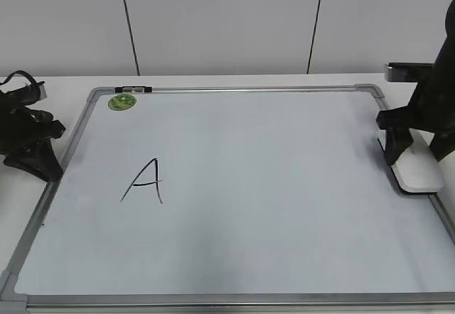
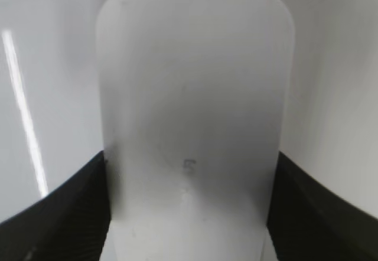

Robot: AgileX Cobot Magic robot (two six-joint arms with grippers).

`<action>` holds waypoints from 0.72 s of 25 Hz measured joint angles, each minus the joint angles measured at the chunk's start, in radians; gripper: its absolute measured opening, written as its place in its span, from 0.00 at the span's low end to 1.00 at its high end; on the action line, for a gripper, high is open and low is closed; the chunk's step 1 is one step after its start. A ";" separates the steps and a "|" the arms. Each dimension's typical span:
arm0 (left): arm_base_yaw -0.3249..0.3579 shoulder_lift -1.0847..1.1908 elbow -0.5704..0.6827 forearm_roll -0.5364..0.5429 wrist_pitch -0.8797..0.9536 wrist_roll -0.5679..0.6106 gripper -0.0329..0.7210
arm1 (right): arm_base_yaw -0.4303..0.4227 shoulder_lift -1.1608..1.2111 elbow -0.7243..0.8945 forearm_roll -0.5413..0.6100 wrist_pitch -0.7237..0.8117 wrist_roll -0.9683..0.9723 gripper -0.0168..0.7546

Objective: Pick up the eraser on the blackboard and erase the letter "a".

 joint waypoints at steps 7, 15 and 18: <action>0.002 0.000 0.000 -0.002 0.000 0.000 0.09 | 0.000 0.062 -0.070 0.000 0.000 -0.003 0.72; 0.002 0.000 0.000 -0.002 0.000 0.000 0.09 | 0.000 0.084 -0.092 0.000 0.000 -0.005 0.72; 0.002 0.000 0.000 -0.002 0.000 0.000 0.09 | 0.000 0.084 -0.092 0.000 -0.016 -0.005 0.72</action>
